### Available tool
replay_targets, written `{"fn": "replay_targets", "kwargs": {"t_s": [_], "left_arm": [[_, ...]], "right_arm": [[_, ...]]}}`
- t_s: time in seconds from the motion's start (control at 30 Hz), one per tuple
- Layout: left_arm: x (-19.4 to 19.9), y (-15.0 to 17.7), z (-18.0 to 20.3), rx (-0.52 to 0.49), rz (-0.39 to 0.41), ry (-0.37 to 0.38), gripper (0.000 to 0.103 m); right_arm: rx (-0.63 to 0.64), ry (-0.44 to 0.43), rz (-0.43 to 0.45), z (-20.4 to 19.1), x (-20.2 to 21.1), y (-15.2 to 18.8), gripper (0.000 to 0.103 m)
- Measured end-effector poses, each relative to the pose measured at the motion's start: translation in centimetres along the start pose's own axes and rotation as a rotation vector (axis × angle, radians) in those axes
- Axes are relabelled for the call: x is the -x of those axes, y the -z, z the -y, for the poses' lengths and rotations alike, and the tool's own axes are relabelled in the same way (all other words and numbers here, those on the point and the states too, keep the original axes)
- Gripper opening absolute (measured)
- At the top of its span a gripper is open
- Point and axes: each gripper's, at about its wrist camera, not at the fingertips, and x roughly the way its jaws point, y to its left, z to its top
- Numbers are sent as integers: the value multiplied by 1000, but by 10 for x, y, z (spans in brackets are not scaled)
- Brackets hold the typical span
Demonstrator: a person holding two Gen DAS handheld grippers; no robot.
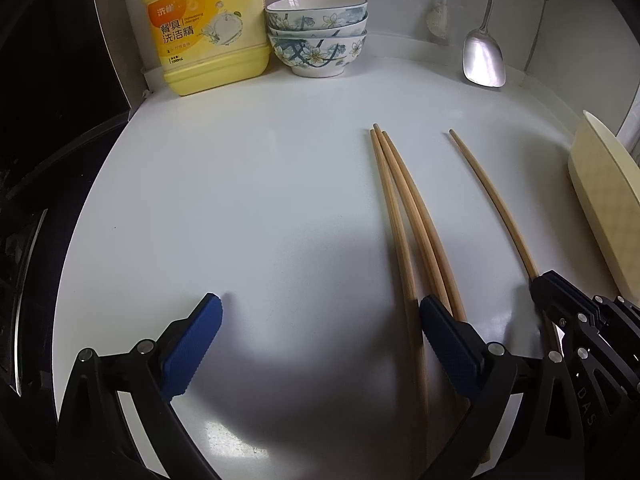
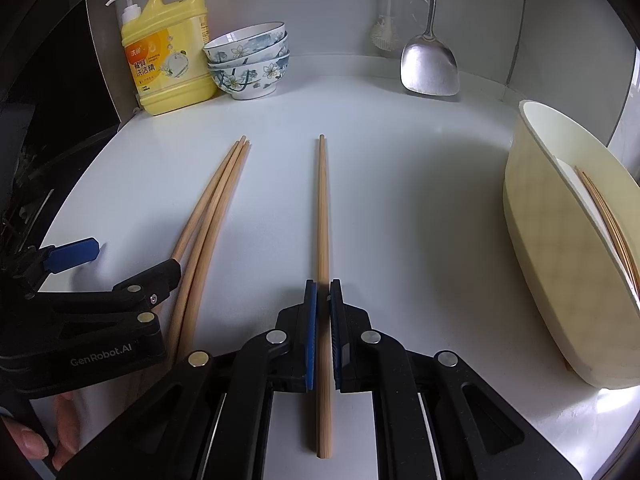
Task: Organize utensils
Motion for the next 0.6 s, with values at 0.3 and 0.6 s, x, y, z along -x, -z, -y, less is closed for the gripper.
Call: {"fn": "replay_targets", "kwargs": {"t_s": [0.3, 0.6], "left_arm": [[1, -1, -33, 50, -3, -34, 96], [15, -15, -28, 0, 99, -21, 96]], "right_arm": [[2, 1, -3, 0, -2, -2, 7], [0, 8, 12, 3, -4, -11, 26]]}}
